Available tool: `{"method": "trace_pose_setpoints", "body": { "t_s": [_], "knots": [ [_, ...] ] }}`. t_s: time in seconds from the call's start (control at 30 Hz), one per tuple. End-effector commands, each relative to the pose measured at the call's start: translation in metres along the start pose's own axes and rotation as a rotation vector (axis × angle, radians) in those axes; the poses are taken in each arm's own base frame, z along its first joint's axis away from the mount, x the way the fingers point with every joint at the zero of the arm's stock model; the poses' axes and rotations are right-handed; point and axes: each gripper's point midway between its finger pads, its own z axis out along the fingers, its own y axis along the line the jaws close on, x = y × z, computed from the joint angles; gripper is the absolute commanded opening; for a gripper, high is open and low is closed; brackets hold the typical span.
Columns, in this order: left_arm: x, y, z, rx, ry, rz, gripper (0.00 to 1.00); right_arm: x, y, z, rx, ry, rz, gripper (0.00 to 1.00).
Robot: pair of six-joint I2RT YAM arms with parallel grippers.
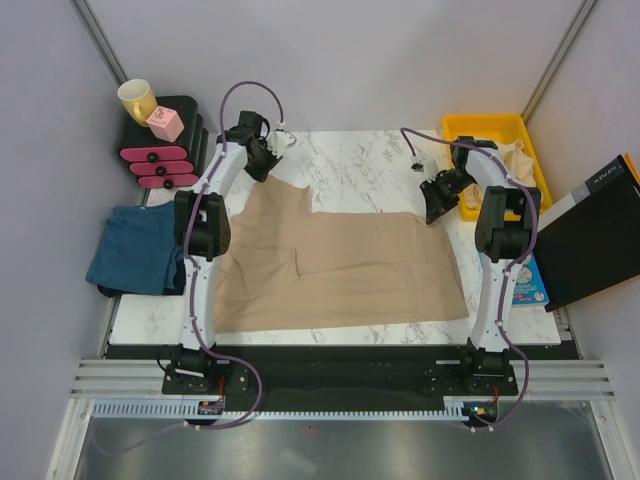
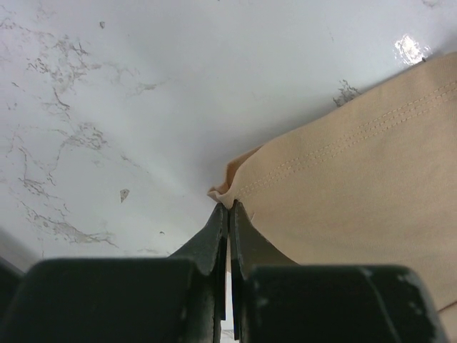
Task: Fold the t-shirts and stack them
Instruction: Fold the tshirt
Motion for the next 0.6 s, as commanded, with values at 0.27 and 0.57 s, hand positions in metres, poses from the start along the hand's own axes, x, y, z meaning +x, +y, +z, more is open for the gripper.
{"method": "trace_pose_setpoints", "body": {
  "t_s": [0.27,0.57],
  "knots": [
    [-0.017,0.006,-0.040,-0.053,-0.051,0.025,0.02,-0.017,-0.002,-0.019,0.048,-0.062,-0.055,0.31],
    [-0.016,0.002,-0.041,-0.040,-0.055,0.007,0.02,-0.023,-0.002,-0.024,0.063,-0.078,-0.060,0.33]
  ]
}}
